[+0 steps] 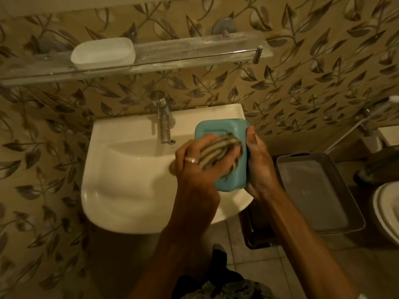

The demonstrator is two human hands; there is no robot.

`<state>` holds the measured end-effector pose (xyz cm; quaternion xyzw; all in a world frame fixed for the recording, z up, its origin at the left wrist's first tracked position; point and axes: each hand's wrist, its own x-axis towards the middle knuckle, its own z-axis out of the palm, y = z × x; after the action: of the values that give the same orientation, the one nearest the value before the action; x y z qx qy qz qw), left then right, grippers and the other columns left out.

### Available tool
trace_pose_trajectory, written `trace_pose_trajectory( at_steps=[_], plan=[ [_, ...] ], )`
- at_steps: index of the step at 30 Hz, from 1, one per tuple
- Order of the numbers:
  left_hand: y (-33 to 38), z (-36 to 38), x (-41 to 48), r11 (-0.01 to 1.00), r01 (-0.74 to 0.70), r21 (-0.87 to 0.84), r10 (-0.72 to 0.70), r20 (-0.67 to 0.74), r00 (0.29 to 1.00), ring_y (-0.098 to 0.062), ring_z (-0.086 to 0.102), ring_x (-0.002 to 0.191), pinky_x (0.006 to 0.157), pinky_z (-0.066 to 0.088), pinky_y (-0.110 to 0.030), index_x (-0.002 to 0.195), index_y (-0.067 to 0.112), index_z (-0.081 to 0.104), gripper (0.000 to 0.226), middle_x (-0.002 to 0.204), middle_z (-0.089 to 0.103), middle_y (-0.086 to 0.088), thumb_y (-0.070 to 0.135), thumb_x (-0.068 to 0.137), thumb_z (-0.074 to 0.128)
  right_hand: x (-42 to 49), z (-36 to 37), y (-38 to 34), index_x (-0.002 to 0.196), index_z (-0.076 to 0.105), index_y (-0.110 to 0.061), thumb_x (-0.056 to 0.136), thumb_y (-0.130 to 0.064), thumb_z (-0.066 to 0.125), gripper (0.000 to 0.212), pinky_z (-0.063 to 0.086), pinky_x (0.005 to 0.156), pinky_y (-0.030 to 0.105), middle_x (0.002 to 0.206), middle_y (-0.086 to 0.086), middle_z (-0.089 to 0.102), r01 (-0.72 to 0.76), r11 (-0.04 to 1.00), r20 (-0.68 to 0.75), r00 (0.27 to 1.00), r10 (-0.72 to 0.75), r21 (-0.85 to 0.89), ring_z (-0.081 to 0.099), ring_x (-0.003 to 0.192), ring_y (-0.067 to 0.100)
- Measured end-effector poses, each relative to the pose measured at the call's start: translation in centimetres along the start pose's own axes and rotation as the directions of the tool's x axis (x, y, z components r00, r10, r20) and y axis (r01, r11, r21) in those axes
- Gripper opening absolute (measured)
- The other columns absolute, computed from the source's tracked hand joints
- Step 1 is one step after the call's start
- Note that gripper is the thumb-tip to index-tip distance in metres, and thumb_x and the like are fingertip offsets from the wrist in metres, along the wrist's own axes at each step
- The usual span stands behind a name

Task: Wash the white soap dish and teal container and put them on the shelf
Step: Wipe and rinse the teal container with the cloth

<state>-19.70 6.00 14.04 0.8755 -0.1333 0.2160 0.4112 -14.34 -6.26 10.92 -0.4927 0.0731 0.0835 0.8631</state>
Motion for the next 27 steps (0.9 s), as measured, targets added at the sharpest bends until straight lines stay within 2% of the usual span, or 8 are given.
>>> trace_pose_trajectory(
  at_steps=[5, 8, 12, 15, 18, 20, 23, 27],
  plan=[
    [0.3, -1.6, 4.1, 0.997, 0.073, 0.026, -0.074, 0.04, 0.996, -0.031, 0.042, 0.122, 0.106, 0.036, -0.042, 0.124, 0.02, 0.06, 0.049, 0.132, 0.048, -0.012, 0.024, 0.084, 0.033, -0.2, 0.3, 0.3, 0.114, 0.065, -0.018, 0.082, -0.056, 0.048, 0.052, 0.055, 0.084, 0.049, 0.109, 0.014, 0.07, -0.031, 0.998, -0.026, 0.999, 0.032, 0.046, 0.067, 0.098, 0.032],
    [0.1, -1.4, 3.3, 0.995, 0.077, -0.062, -0.077, 0.003, 0.997, -0.017, 0.04, 0.123, 0.105, 0.034, -0.017, 0.125, 0.011, 0.06, 0.053, 0.129, 0.044, -0.001, 0.033, 0.083, 0.035, -0.2, 0.3, -0.4, 0.115, 0.065, -0.015, 0.083, -0.054, 0.047, 0.053, 0.055, 0.086, 0.05, 0.11, 0.015, 0.07, 0.005, 0.998, -0.041, 0.999, -0.002, 0.059, 0.067, 0.099, 0.032],
    [-0.6, -0.9, -1.9, 0.995, -0.098, 0.008, 0.097, 0.046, 0.994, -0.024, 0.043, 0.126, 0.101, 0.044, -0.046, 0.124, 0.035, 0.054, 0.044, 0.133, 0.037, 0.021, 0.008, 0.09, 0.052, -0.2, 0.0, -1.6, 0.126, 0.056, -0.005, 0.084, -0.053, 0.045, 0.064, 0.053, 0.089, 0.055, 0.117, 0.022, 0.066, 0.044, 0.997, -0.097, 0.995, -0.038, 0.056, 0.065, 0.106, 0.038],
    [-1.0, -0.4, -4.0, 0.991, -0.133, -0.003, 0.132, 0.137, 0.982, -0.013, 0.043, 0.13, 0.101, 0.044, -0.045, 0.119, 0.041, 0.059, 0.026, 0.139, 0.044, 0.02, 0.034, 0.096, 0.05, 0.2, -0.1, -1.8, 0.128, 0.054, -0.004, 0.083, -0.054, 0.044, 0.068, 0.05, 0.092, 0.059, 0.122, 0.026, 0.063, 0.031, 0.999, -0.119, 0.992, -0.027, 0.032, 0.061, 0.111, 0.043],
    [-0.8, 0.5, -2.3, 0.985, -0.152, 0.084, 0.141, 0.121, 0.983, -0.026, 0.05, 0.123, 0.091, 0.048, -0.05, 0.117, 0.041, 0.055, 0.024, 0.132, 0.053, 0.007, 0.035, 0.094, 0.052, 0.4, 0.1, -1.0, 0.12, 0.06, -0.008, 0.087, -0.051, 0.043, 0.056, 0.056, 0.086, 0.048, 0.113, 0.019, 0.069, 0.035, 0.999, -0.076, 0.997, -0.035, -0.001, 0.066, 0.104, 0.036],
    [-0.2, 0.8, 0.3, 1.0, -0.01, 0.029, 0.008, 0.062, 0.998, -0.019, 0.05, 0.123, 0.096, 0.046, -0.051, 0.117, 0.053, 0.049, 0.044, 0.127, 0.055, 0.017, 0.026, 0.087, 0.067, 0.5, 0.5, -0.4, 0.111, 0.065, -0.012, 0.088, -0.05, 0.042, 0.049, 0.059, 0.08, 0.039, 0.103, 0.013, 0.073, 0.024, 1.0, -0.043, 0.999, -0.025, -0.012, 0.069, 0.097, 0.029],
    [-0.2, 0.2, 3.3, 1.0, 0.019, 0.007, -0.019, 0.06, 0.998, -0.033, 0.044, 0.127, 0.101, 0.04, -0.057, 0.12, 0.06, 0.047, 0.073, 0.132, 0.053, -0.008, -0.004, 0.086, 0.057, 0.6, 0.8, 0.4, 0.109, 0.065, -0.015, 0.091, -0.048, 0.042, 0.043, 0.059, 0.076, 0.037, 0.099, 0.009, 0.074, 0.011, 1.0, -0.046, 0.999, -0.011, -0.012, 0.07, 0.09, 0.025],
    [-2.0, -0.6, 4.9, 0.993, 0.098, -0.068, -0.095, 0.051, 0.994, -0.014, 0.04, 0.123, 0.109, 0.035, -0.021, 0.129, 0.023, 0.052, 0.042, 0.133, 0.04, -0.004, 0.026, 0.089, 0.04, 0.6, 1.2, 0.5, 0.108, 0.066, -0.019, 0.084, -0.054, 0.046, 0.047, 0.059, 0.077, 0.045, 0.098, 0.01, 0.074, 0.002, 1.0, -0.058, 0.998, -0.003, -0.026, 0.071, 0.088, 0.027]
  ],
)
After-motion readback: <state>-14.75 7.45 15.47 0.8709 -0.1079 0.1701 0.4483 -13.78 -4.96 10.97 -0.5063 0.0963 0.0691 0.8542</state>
